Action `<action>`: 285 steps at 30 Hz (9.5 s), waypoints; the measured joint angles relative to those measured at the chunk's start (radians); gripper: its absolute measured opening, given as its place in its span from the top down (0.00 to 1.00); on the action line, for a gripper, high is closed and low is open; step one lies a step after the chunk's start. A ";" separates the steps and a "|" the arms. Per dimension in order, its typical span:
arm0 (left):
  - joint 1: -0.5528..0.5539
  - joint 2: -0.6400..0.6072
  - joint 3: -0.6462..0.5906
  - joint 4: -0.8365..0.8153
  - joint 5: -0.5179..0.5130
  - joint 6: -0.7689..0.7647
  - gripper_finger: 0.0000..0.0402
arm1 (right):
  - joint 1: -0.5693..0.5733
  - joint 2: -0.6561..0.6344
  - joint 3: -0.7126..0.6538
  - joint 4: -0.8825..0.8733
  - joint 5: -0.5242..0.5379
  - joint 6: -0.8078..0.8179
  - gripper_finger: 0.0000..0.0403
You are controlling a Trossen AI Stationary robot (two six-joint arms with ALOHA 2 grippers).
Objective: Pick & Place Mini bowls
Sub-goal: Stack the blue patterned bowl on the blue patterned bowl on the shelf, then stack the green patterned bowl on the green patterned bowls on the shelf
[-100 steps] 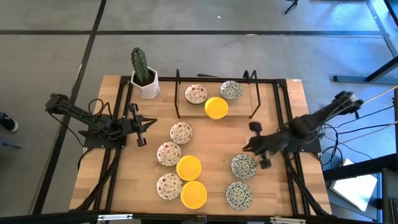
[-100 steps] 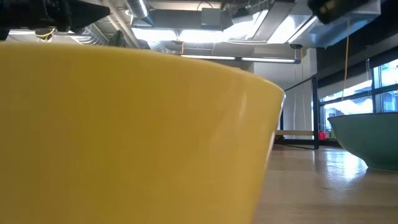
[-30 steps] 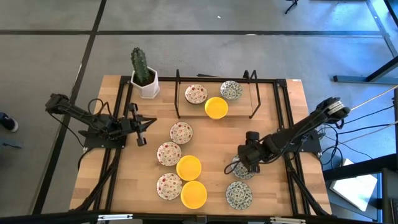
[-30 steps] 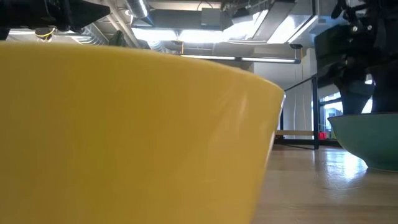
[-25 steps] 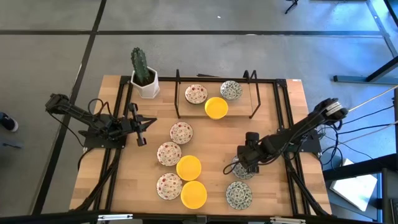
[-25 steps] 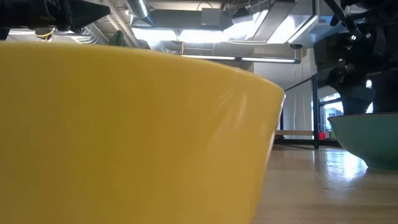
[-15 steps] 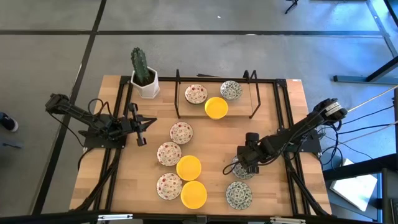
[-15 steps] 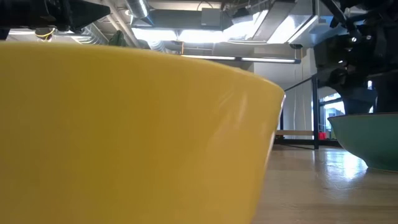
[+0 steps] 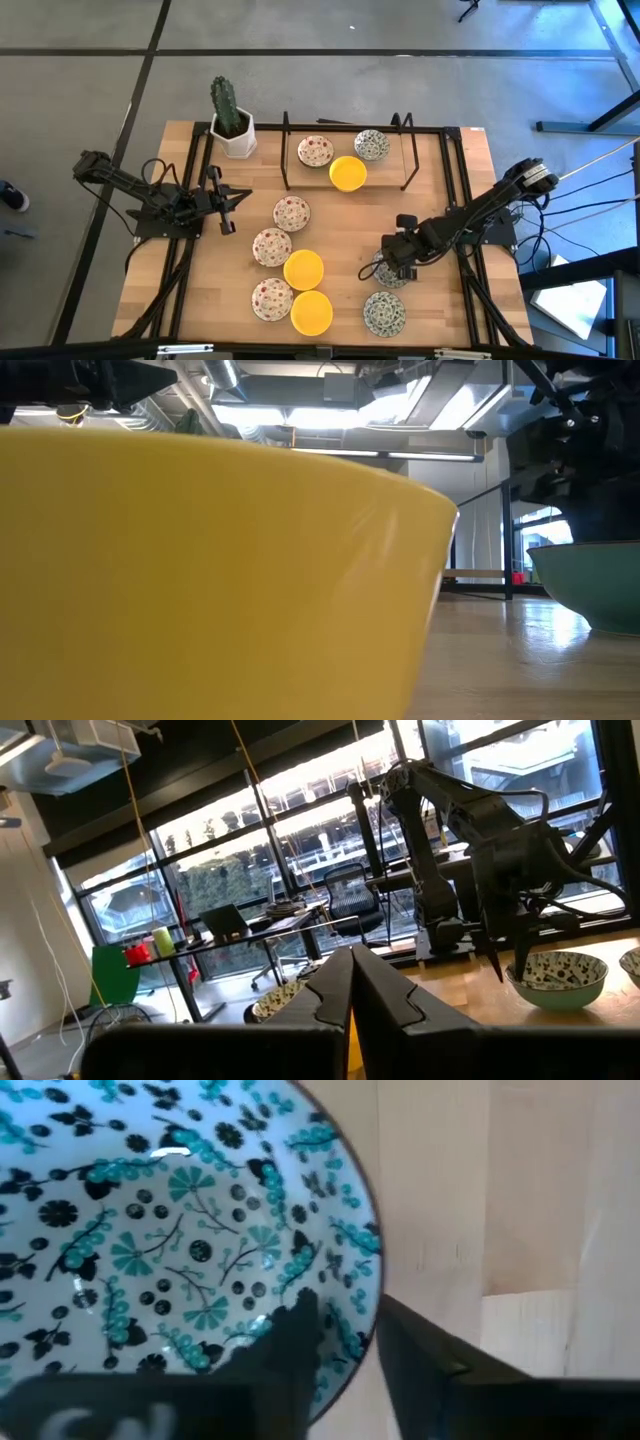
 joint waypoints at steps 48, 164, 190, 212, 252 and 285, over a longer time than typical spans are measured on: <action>0.000 0.000 0.000 0.000 0.000 0.000 0.98 | -0.102 -1.016 -0.158 0.254 0.177 -0.318 0.98; 0.000 0.000 0.000 0.037 0.000 -0.018 0.98 | -1.198 0.370 0.748 -0.048 -0.053 -0.981 0.72; 0.000 0.000 0.000 0.030 0.000 -0.026 0.99 | -1.010 0.370 0.745 -0.088 0.035 -0.932 0.99; 0.000 0.000 -0.001 0.046 0.000 -0.037 0.98 | -1.095 0.370 0.744 -0.134 -0.148 -1.035 0.99; 0.000 0.000 -0.001 0.045 0.006 -0.071 0.98 | -1.061 0.380 0.744 -0.155 -0.184 -0.980 0.99; 0.000 0.000 -0.001 0.030 0.005 -0.071 0.99 | -0.860 -0.045 0.925 -0.121 -1.083 -1.006 0.99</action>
